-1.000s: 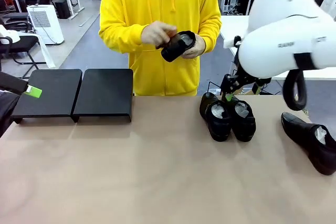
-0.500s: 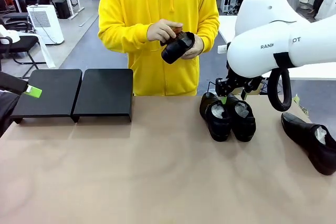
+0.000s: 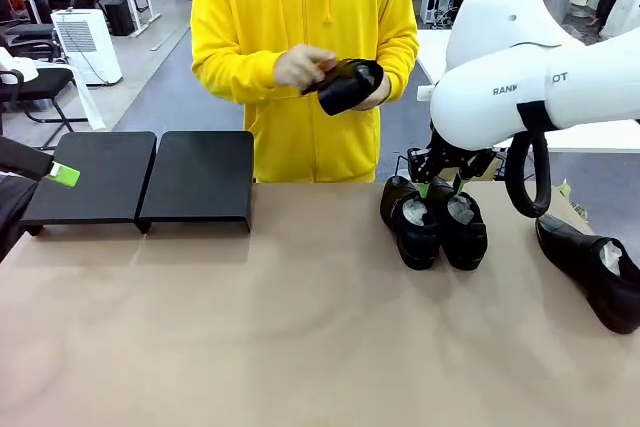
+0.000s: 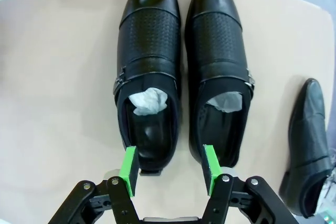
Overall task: Organize the shoes by placing them on the stand.
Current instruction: Pick up one Shoe and place it in the middle of the table.
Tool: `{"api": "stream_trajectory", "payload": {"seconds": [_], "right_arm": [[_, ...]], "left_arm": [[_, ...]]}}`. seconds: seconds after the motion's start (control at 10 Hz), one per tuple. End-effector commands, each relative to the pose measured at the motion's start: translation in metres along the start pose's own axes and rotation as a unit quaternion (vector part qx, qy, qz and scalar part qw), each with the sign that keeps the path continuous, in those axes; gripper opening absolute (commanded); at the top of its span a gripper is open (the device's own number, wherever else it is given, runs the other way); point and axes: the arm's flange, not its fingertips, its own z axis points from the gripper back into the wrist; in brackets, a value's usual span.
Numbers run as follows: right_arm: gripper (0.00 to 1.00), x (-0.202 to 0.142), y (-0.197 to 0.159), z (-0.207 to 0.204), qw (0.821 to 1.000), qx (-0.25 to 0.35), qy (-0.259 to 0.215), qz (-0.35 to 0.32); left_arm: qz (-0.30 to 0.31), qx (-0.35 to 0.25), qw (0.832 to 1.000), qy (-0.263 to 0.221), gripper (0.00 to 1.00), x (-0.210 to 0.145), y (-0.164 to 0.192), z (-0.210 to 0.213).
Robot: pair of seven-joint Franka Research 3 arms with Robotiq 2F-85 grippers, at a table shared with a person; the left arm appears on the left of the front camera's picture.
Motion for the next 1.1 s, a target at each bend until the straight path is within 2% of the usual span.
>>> {"api": "stream_trajectory", "payload": {"seconds": [0.0,0.5,1.0], "right_arm": [[0.64,0.007,0.003,-0.022,1.000,0.018,-0.004,-0.026],[0.64,0.012,-0.003,-0.050,0.997,0.060,0.034,-0.032],[0.64,0.019,0.002,-0.062,0.998,0.040,0.050,-0.017]], "left_arm": [[-0.004,-0.010,1.000,-0.007,1.00,-0.001,0.001,0.001],[-0.004,-0.010,1.000,-0.007,1.00,-0.001,0.001,0.001],[-0.004,-0.010,1.000,-0.007,1.00,-0.001,0.001,0.001]]}}
